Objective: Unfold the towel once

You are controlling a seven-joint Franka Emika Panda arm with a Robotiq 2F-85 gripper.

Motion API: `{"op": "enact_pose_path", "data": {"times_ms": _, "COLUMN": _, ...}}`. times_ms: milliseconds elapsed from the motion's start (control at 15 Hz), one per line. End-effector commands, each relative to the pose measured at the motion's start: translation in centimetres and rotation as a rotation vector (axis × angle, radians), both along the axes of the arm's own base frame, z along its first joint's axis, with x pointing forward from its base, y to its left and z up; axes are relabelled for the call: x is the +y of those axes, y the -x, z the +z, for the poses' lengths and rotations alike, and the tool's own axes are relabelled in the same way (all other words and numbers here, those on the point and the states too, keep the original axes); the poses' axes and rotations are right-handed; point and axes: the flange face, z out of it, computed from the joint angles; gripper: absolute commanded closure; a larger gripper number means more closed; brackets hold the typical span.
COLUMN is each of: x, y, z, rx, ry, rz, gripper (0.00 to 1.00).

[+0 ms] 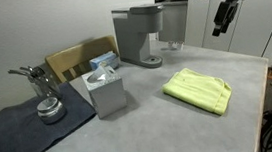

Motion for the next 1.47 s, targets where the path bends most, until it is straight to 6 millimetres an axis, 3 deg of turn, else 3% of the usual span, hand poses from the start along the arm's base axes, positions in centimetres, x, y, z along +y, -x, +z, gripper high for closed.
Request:
{"op": "enact_pose_path", "data": {"times_ms": 0, "x": -0.1, "y": -1.3, "z": -2.5, "rx": 0.032, "ry": -0.014, "rz": -0.014, "gripper": 0.00}}
{"op": "enact_pose_path", "data": {"times_ms": 667, "x": 1.2, "y": -4.3, "z": -6.9, "rx": 0.125, "ry": -0.007, "rz": 0.110, "gripper": 0.00}}
{"op": "enact_pose_path", "data": {"times_ms": 1400, "x": -0.1, "y": -6.0, "z": -11.0, "rx": 0.201, "ry": -0.043, "rz": 0.201, "gripper": 0.00}}
